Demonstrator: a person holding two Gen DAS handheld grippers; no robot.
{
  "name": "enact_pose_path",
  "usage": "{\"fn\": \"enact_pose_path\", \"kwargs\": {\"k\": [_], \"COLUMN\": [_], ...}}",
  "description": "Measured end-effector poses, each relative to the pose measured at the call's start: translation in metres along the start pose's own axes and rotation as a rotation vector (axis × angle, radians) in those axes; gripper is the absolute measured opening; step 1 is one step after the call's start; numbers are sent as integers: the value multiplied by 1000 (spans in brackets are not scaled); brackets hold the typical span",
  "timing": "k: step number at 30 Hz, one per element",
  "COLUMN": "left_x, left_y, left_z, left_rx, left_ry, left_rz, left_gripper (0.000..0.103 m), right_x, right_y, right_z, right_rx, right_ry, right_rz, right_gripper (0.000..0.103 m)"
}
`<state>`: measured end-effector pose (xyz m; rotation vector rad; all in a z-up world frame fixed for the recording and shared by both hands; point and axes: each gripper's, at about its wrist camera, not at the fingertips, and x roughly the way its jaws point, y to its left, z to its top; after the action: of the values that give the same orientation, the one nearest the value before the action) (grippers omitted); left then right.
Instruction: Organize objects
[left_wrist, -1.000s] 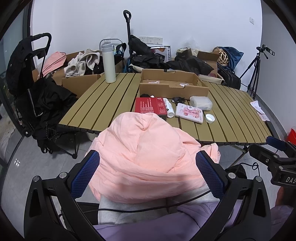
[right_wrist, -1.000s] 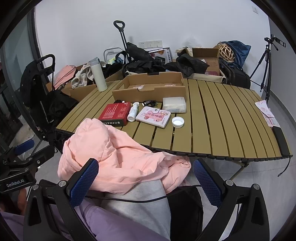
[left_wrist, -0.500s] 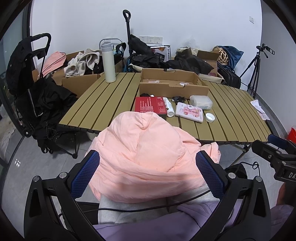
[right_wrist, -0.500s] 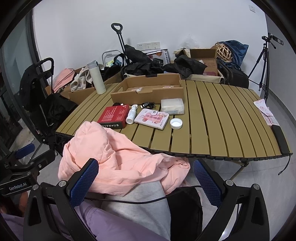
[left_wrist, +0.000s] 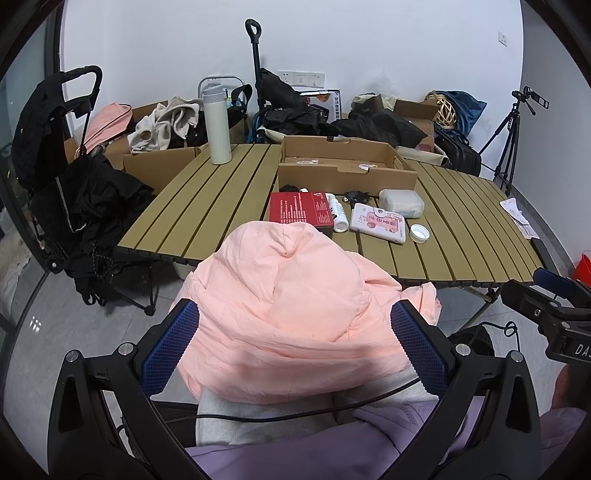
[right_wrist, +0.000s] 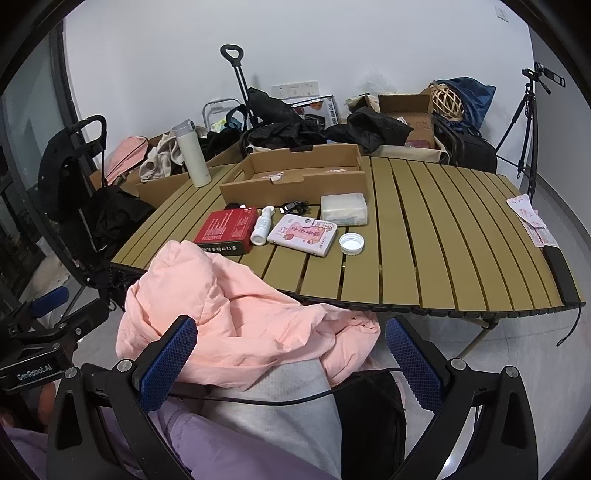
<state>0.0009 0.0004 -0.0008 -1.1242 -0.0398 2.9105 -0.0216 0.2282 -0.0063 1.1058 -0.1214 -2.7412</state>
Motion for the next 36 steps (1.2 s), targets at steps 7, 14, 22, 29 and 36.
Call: {"fn": "enact_pose_path", "kwargs": {"k": [7,14,22,29,36], "left_x": [1,1,6,0,-2], "left_y": [0,-1,-2,-2,5], "left_z": [-2,-3,-6,-6,-4], "left_rx": [2,3,9,13,-11], "left_ry": [4,5,18,-3,-24], "left_rz": [-2,-1,5,9,13], "left_gripper": [103,103,103,103,103], "right_x": [1,1,1,2,-4], "right_y": [0,0,-4,-1,0], "right_z": [0,0,-2,-2,2], "right_rx": [-1,-1,2,-6,-5], "right_ry": [3,3,-7,-8,-53], "right_rz": [0,0,-14,-24,-40], "right_gripper": [103,103,103,103,103]}}
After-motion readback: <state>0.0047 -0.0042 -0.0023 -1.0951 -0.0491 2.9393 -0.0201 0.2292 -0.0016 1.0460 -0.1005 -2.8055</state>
